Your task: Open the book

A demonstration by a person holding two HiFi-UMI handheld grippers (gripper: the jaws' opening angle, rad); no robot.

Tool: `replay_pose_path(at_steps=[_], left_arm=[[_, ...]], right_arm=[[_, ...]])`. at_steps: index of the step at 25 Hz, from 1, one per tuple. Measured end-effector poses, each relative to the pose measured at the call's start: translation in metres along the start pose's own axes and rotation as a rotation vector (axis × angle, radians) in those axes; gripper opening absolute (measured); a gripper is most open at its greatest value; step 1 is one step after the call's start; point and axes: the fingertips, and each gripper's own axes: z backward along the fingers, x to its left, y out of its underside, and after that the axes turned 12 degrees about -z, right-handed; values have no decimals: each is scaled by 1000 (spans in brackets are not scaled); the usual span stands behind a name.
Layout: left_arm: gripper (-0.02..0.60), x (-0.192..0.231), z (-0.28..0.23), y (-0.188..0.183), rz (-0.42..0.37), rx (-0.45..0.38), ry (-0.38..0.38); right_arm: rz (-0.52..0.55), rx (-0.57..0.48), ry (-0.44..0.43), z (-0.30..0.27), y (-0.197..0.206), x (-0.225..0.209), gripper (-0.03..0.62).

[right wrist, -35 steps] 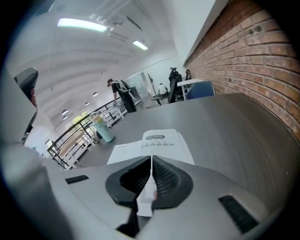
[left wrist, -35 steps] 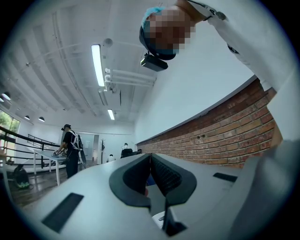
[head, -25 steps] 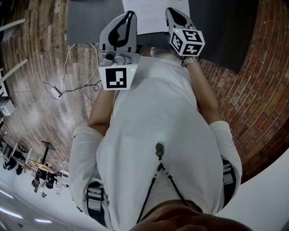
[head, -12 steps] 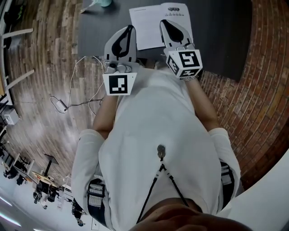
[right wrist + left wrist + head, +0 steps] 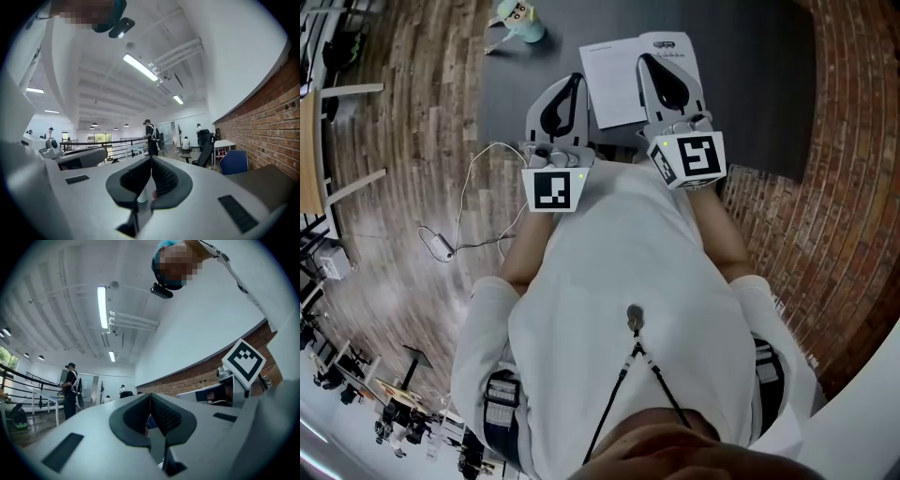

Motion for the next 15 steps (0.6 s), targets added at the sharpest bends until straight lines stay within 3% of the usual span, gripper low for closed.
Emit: replay_pose_path(at_steps=[15], left_arm=[[23,30,6,-26,-30,-35,17]], right_arm=[[25,-54,-22,-3,-17,40,37]])
